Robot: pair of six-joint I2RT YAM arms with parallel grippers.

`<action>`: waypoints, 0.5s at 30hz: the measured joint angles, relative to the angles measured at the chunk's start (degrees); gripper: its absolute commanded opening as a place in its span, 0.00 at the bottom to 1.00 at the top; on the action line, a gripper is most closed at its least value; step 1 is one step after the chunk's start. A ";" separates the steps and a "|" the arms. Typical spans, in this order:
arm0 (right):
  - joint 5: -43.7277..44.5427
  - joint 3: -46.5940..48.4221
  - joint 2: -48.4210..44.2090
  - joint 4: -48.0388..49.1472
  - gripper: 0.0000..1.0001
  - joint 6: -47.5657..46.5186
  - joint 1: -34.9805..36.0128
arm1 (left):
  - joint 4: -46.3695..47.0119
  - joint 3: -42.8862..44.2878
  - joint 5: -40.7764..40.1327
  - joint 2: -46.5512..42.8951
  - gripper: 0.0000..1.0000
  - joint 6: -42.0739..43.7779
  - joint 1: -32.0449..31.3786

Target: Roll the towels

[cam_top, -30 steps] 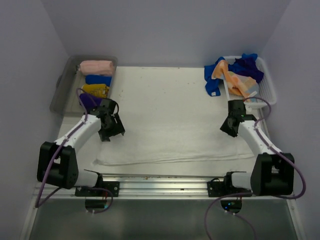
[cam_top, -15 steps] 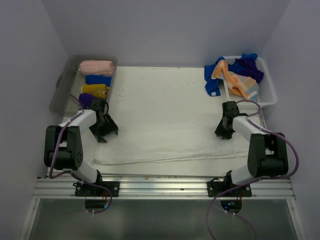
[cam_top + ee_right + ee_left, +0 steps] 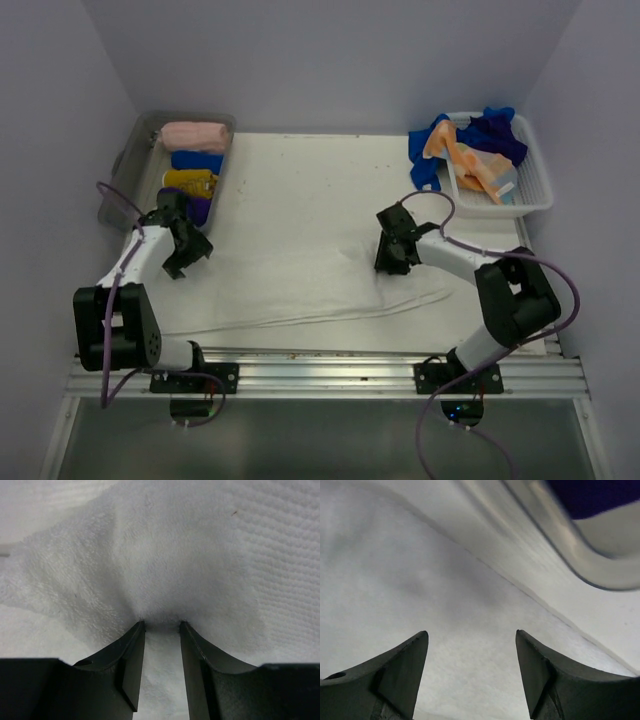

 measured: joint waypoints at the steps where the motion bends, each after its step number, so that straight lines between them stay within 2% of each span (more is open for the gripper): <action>1: 0.07 0.20 -0.22 -0.85 0.42 0.07 0.94 | -0.28 0.48 -0.35 -0.61 0.75 -0.02 -0.92; 2: 0.35 0.33 -0.70 -1.95 0.46 0.02 1.79 | -0.57 1.22 -0.74 -0.98 0.75 -0.04 -2.47; 4: 1.75 0.37 -3.28 -5.03 0.46 -0.72 1.29 | -0.61 2.51 -1.42 -0.76 0.75 -0.09 -6.82; 7: 1.84 0.11 -10.23 -7.82 0.46 -2.62 -6.23 | -0.44 2.95 -0.52 0.28 0.75 -0.07 -12.74; 11: 3.76 -0.55 -16.85 -9.31 0.44 -4.92 -17.20 | -0.35 2.62 -0.26 3.54 0.75 -0.04 -14.01; 15: 2.78 -2.45 -14.73 -10.25 0.35 -5.90 -17.07 | -0.02 1.40 -0.15 6.62 0.76 -0.09 -13.66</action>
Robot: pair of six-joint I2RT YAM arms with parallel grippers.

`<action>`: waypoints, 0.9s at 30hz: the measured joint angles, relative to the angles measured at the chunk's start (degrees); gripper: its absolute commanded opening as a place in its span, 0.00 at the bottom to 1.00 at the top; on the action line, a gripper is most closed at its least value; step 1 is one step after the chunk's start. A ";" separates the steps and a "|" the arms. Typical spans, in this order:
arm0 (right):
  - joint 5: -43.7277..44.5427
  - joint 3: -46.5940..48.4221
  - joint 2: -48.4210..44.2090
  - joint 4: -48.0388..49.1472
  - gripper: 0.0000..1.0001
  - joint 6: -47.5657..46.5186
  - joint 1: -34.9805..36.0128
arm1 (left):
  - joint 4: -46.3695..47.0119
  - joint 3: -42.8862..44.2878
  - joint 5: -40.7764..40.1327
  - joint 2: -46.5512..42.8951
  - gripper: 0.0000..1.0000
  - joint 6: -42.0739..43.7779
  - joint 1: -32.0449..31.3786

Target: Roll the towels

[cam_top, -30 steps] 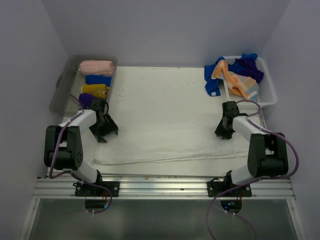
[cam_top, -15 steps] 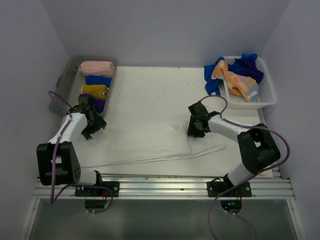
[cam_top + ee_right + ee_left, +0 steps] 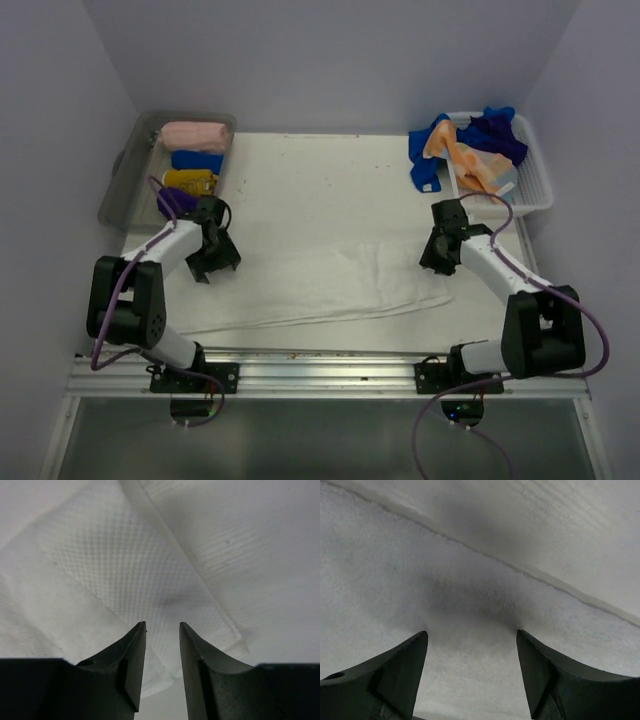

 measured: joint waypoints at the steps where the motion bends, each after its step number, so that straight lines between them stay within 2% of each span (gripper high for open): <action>1: -0.46 -0.83 1.46 -0.09 0.33 -0.02 0.22 | 0.11 -0.52 0.07 0.48 0.76 0.00 0.11; 2: -1.42 -1.68 3.04 -0.31 0.29 0.04 0.22 | 0.07 -1.01 0.15 0.83 0.76 0.00 0.31; 5: -1.81 -3.96 6.56 -2.08 0.30 1.05 0.11 | 0.22 -2.54 0.70 1.01 0.76 0.09 2.12; 10: -1.73 -4.63 4.74 -5.40 0.31 2.95 -1.40 | 0.96 -4.20 3.19 -0.13 0.76 0.76 8.92; 13: -1.25 -4.90 1.11 -9.22 0.41 3.93 -2.10 | 0.98 -4.24 2.67 -0.55 0.76 1.66 11.52; 14: -1.05 -4.87 -0.42 -9.90 0.49 4.15 -2.16 | 1.01 -4.24 2.67 -0.55 0.76 1.84 11.85; 15: -0.85 -4.74 -2.08 -10.62 0.53 4.42 -2.16 | 1.01 -4.24 2.71 -0.52 0.76 1.99 11.93; 17: -0.83 -4.44 -4.98 -11.28 0.55 4.92 -2.16 | 1.03 -4.24 2.93 -0.55 0.76 2.23 11.93; 22: -2.82 -5.11 -7.85 -10.21 0.52 6.80 -2.16 | 1.07 -4.24 3.13 -0.55 0.76 2.73 11.93; 27: -7.50 -10.32 -7.67 -7.17 0.46 9.64 -2.14 | 1.14 -4.22 3.45 -0.55 0.76 3.19 11.93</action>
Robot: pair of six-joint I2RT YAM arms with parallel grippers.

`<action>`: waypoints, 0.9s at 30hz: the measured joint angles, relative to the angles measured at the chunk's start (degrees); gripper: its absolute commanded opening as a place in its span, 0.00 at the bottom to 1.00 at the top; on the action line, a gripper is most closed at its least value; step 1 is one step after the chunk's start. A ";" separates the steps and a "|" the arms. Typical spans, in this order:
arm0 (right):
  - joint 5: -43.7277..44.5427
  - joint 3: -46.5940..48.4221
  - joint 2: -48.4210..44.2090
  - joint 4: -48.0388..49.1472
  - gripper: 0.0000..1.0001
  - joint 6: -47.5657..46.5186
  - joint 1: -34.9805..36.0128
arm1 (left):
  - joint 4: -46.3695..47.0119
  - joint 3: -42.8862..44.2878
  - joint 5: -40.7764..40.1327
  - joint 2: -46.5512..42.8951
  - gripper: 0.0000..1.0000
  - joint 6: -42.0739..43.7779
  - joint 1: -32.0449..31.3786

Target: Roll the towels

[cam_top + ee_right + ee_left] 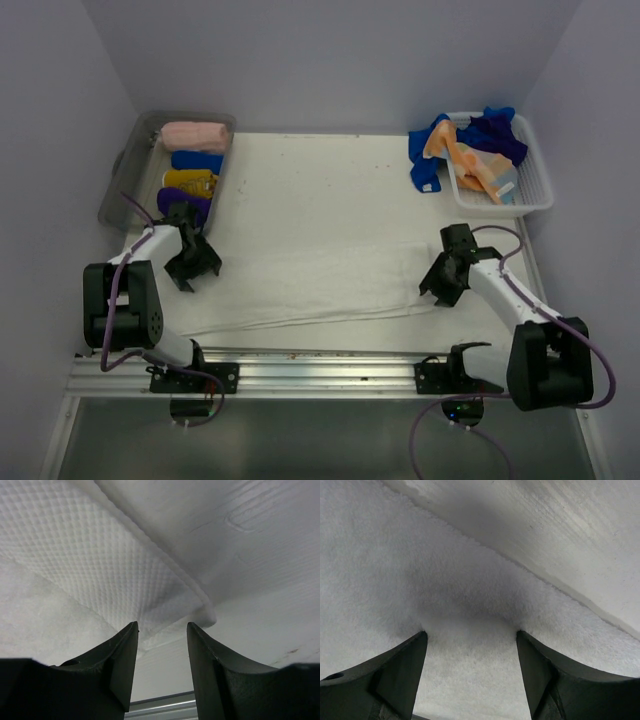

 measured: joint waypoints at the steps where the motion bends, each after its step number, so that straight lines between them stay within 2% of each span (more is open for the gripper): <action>1: -0.68 -0.83 0.13 0.39 0.45 0.39 0.00 | 0.02 0.00 0.11 0.00 0.76 0.00 0.00; 9: -2.89 -2.34 3.04 3.32 0.38 2.08 -0.02 | 0.07 -0.02 0.52 0.00 0.76 0.04 0.00; 12: -2.86 -2.34 3.23 3.72 0.31 2.29 -0.02 | 0.09 0.00 0.55 0.00 0.76 0.07 0.00; 19: -2.29 -2.34 3.13 3.80 0.00 3.13 -0.02 | 0.11 -0.02 0.68 0.00 0.76 0.07 0.00; 27: 0.28 -1.14 -3.74 -1.05 0.00 3.34 0.00 | 0.13 0.00 0.74 0.00 0.75 0.31 0.00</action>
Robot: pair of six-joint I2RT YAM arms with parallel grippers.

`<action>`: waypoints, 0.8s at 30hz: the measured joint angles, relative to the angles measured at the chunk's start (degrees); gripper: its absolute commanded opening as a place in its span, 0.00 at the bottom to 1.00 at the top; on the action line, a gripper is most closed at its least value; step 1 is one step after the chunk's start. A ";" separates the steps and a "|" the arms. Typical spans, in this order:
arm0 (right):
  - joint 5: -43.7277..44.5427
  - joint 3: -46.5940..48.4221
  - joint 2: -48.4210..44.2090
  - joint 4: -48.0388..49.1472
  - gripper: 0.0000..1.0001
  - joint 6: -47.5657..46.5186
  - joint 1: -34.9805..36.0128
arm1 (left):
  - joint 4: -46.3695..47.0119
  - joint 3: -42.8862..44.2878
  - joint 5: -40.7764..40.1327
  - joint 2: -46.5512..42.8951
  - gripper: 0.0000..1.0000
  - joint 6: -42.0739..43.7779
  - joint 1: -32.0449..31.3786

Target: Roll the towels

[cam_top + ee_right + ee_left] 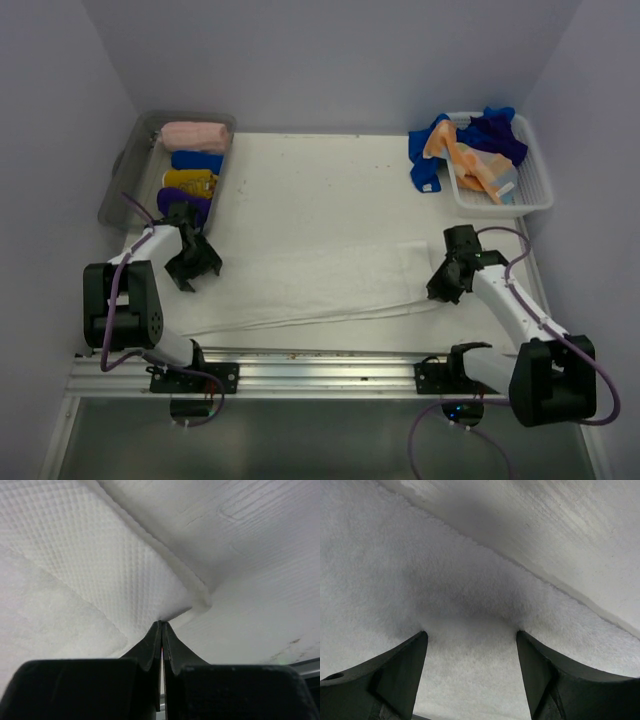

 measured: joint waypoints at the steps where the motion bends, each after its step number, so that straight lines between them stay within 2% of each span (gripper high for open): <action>1: 0.04 0.37 -0.79 -0.72 0.00 -0.02 0.00 | -0.02 0.00 -0.02 0.00 0.76 0.09 0.00; 8: 0.57 2.78 -5.25 -7.26 0.00 -0.57 0.00 | 0.00 0.00 0.00 0.00 0.76 0.11 0.00; 13: 0.52 1.25 -4.48 -7.50 0.00 -0.46 0.00 | 0.04 0.00 0.09 0.02 0.76 0.11 0.00; 15: 0.44 -0.33 -3.78 -7.43 0.13 -0.42 0.00 | 0.02 0.00 0.11 0.00 0.76 0.13 0.00; 16: 0.50 -0.90 -3.34 -7.65 0.28 -0.50 0.00 | 0.00 0.00 0.13 0.00 0.76 0.13 0.00; 17: 0.81 -1.03 -2.99 -8.22 0.35 -0.57 0.00 | 0.00 0.00 0.11 0.00 0.76 0.13 0.00; 21: 2.10 -0.26 -2.82 -8.48 0.47 -1.55 0.00 | -0.35 0.24 0.07 -0.61 0.76 0.15 0.00; 24: 3.41 4.50 -0.57 -8.61 0.55 -2.95 -0.02 | -0.48 1.11 0.02 -1.40 0.76 0.22 0.00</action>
